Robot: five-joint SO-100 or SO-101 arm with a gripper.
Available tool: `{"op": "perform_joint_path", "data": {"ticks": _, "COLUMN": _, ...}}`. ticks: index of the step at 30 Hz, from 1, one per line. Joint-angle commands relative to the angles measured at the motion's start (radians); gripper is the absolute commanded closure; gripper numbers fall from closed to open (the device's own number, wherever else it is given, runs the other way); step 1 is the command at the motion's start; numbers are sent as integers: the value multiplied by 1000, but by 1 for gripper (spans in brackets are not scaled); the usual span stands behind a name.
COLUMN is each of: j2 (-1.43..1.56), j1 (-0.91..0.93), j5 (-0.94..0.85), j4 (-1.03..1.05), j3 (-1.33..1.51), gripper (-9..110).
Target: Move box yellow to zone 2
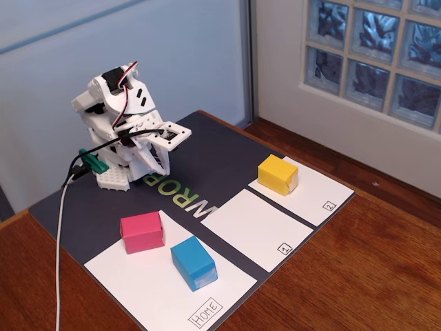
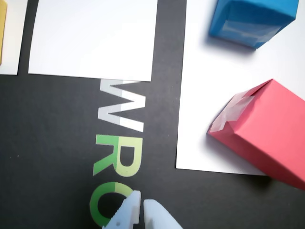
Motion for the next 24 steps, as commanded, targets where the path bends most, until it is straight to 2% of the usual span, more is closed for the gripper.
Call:
{"op": "perform_joint_path", "data": {"ticks": 1, "j2": 48, "j1": -5, "j5": -5, "j4": -2, "j3": 26, "gripper": 102}}
{"op": "perform_joint_path", "data": {"ticks": 13, "j2": 71, "j1": 32, "j5": 0, "j4": -130, "j3": 218, "gripper": 102}}
{"op": "perform_joint_path", "data": {"ticks": 24, "j2": 71, "j1": -6, "j5": 25, "j4": -143, "j3": 331, "gripper": 102}}
